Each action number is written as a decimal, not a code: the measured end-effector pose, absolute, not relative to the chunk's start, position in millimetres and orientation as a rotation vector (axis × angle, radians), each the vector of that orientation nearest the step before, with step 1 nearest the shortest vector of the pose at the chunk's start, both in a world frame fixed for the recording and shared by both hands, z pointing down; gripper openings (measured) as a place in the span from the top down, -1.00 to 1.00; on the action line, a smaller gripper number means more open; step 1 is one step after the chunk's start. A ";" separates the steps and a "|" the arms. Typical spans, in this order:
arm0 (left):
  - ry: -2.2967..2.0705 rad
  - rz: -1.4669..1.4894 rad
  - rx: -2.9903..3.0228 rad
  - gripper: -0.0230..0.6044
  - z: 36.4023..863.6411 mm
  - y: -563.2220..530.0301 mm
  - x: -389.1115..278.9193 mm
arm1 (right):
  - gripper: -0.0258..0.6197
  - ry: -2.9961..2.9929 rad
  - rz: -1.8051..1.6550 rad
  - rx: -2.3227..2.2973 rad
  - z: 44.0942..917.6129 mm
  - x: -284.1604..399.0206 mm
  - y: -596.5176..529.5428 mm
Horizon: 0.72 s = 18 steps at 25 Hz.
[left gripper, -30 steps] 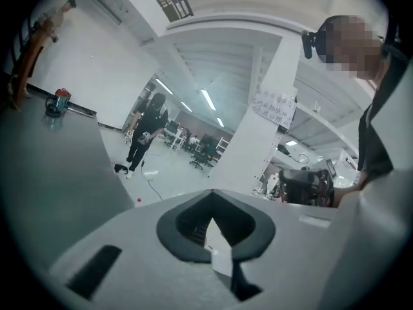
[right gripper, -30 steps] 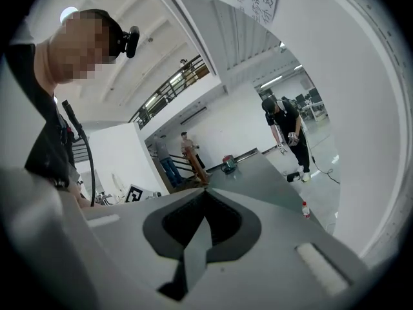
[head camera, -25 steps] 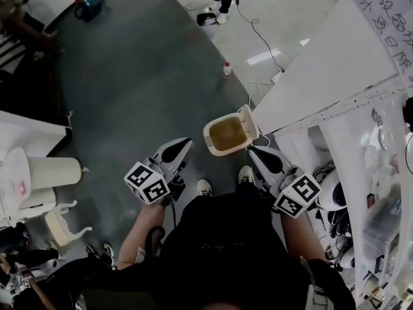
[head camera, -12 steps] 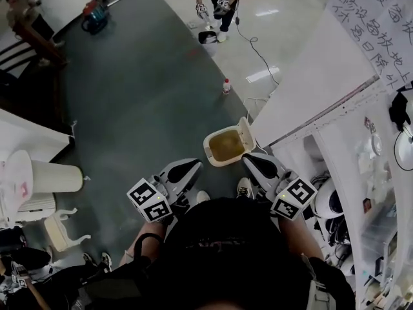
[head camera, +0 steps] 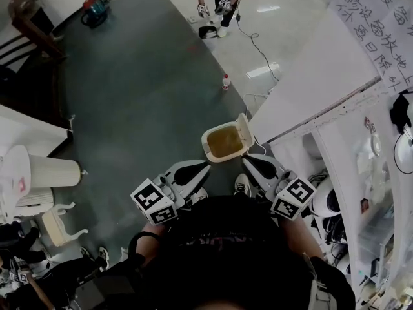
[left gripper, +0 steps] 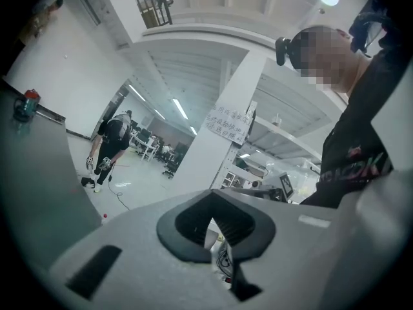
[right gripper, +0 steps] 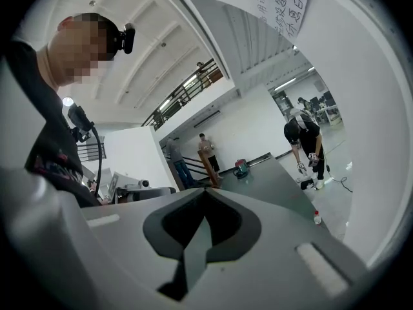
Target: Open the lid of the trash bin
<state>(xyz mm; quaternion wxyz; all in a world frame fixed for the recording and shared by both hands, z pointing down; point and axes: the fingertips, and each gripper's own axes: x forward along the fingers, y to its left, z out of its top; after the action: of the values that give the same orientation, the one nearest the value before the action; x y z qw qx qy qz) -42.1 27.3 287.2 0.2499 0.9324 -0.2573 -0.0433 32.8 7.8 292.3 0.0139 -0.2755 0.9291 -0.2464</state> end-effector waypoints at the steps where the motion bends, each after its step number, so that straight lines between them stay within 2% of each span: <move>1: -0.702 -0.117 2.539 0.93 287.1 26.8 -41.7 | 0.90 2.896 -0.767 -0.854 292.1 32.7 7.5; 18: -0.682 -0.139 2.545 0.93 289.7 20.6 -29.1 | 0.90 2.960 -0.713 -0.810 293.5 31.0 7.6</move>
<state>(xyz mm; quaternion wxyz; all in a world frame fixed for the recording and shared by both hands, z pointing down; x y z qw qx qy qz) -29.1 20.6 289.7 0.2489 0.9342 -0.2505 -0.0511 31.0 7.6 293.5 -0.0046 -0.2572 0.9395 -0.2263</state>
